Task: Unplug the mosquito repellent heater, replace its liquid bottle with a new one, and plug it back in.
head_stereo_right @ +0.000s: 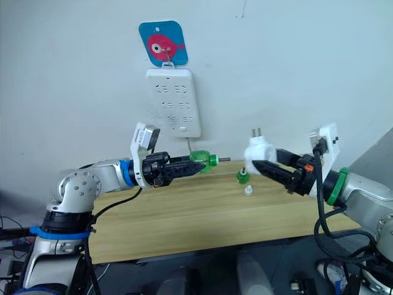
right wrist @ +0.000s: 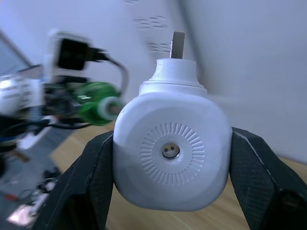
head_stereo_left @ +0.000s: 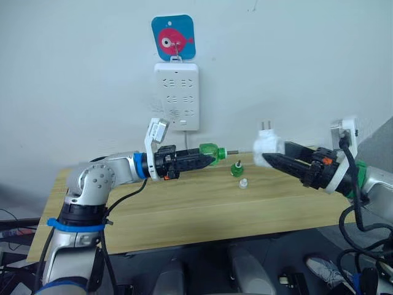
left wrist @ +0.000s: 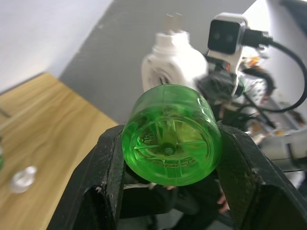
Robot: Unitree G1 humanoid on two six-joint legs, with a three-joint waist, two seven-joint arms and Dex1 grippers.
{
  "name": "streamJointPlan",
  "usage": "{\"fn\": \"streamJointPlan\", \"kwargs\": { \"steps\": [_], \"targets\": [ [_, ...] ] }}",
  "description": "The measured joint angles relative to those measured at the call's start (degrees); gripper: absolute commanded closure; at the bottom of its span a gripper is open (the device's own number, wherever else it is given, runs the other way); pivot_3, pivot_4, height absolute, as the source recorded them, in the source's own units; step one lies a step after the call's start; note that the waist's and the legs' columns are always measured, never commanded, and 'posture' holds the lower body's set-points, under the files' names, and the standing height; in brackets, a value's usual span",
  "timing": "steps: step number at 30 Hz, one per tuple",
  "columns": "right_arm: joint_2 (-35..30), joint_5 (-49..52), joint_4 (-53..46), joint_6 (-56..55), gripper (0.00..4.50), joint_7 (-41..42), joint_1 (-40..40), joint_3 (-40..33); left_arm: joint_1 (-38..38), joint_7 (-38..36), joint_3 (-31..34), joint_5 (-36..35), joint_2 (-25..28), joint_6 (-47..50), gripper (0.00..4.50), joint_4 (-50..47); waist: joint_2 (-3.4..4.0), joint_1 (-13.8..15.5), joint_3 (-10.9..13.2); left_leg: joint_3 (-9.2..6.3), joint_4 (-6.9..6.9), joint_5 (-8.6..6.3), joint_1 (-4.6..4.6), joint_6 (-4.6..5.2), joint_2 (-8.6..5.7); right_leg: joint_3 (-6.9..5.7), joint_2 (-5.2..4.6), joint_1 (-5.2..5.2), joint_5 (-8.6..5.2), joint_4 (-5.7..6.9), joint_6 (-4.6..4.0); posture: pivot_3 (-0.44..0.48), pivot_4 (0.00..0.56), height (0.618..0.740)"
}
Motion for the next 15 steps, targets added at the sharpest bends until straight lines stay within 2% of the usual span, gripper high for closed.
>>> {"fn": "streamJointPlan", "kwargs": {
  "steps": [7, 15],
  "targets": [
    [-2.43, 9.00, 2.42, -6.24, 1.53, -4.03, -1.10, 5.25, -1.32, -0.21, 0.99, -2.38, 1.46, 4.71, 2.15, 0.14, 0.00, 0.01, 0.00, -0.13, -0.02, 0.00, 0.00, 0.00, -0.01, 0.02, -0.04, -0.01, 0.00, 0.01, 0.00, -0.176, 0.169, 0.733],
    [-4.98, 13.75, 3.17, -11.94, 1.53, -6.46, -0.85, 9.27, -1.32, 0.36, 2.74, -4.05, 0.61, 6.24, 2.15, 0.14, 0.00, 0.09, 0.00, -0.16, -0.01, 0.00, -0.01, -0.01, -0.01, 0.03, -0.07, -0.01, 0.00, 0.01, 0.00, -0.170, 0.168, 0.733]
  ]
}}
